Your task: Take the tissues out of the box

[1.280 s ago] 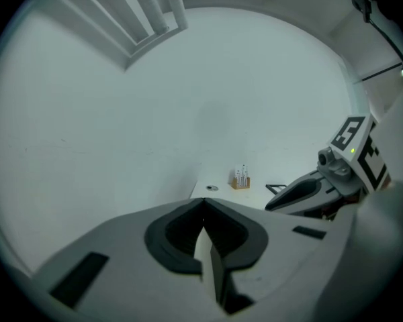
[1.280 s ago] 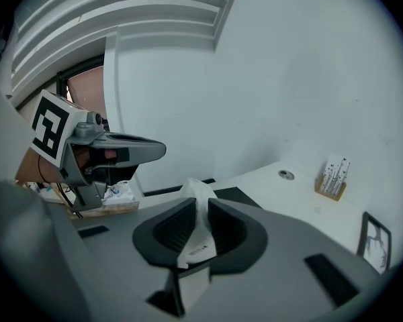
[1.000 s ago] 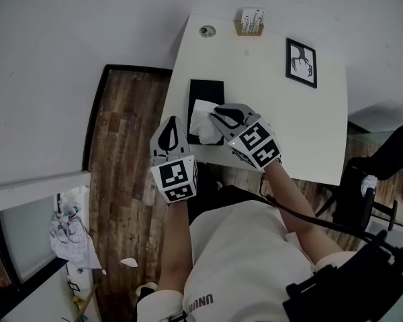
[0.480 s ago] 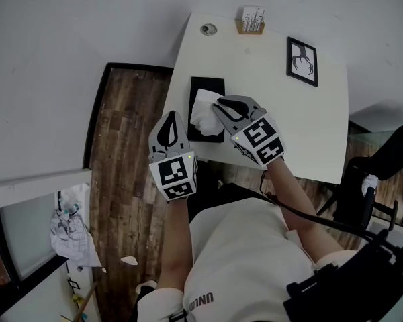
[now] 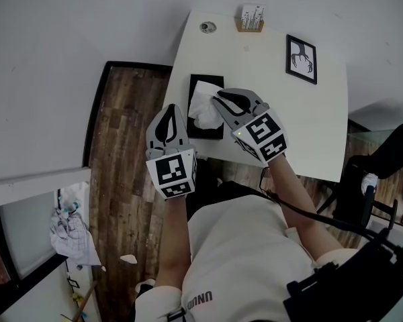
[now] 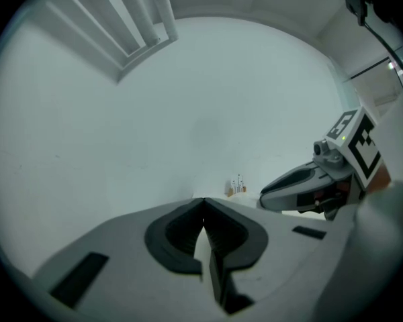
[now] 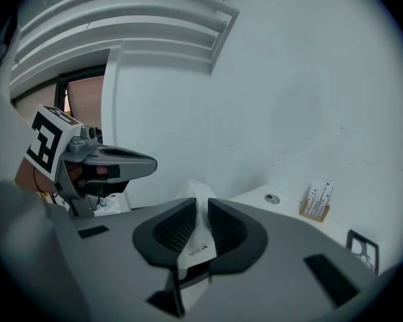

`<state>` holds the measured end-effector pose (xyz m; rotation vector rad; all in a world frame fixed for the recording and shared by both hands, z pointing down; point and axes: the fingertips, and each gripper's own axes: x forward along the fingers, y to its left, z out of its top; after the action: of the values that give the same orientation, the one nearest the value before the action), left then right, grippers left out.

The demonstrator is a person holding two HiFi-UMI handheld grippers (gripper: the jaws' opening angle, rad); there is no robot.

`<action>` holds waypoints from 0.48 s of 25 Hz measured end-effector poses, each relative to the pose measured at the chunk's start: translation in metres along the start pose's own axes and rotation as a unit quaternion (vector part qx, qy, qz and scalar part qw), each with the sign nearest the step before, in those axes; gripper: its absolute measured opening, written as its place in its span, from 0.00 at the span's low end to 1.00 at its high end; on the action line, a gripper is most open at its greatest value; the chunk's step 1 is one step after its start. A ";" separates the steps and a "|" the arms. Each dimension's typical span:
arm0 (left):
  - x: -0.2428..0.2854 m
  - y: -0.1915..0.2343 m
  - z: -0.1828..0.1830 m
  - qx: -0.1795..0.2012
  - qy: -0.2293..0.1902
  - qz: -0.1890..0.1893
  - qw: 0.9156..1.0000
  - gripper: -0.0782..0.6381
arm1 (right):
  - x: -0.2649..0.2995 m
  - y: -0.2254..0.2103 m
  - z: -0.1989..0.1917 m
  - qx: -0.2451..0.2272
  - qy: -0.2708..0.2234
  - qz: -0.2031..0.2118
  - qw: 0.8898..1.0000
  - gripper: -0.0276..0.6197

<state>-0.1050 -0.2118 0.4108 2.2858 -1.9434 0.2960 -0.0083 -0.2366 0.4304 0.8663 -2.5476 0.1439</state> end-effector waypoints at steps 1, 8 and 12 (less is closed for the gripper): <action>0.000 -0.001 0.001 0.004 0.000 0.001 1.000 0.13 | 0.000 0.000 0.001 0.000 -0.002 -0.001 1.000 0.15; 0.000 -0.005 0.003 0.011 -0.004 -0.003 1.000 0.13 | -0.003 -0.003 0.009 -0.009 -0.011 -0.007 1.000 0.15; 0.001 -0.004 0.002 0.011 -0.002 -0.005 1.000 0.13 | -0.004 -0.004 0.010 -0.010 -0.015 -0.009 1.000 0.15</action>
<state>-0.1007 -0.2122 0.4089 2.3103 -1.9405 0.3141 -0.0070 -0.2395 0.4192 0.8912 -2.5633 0.1005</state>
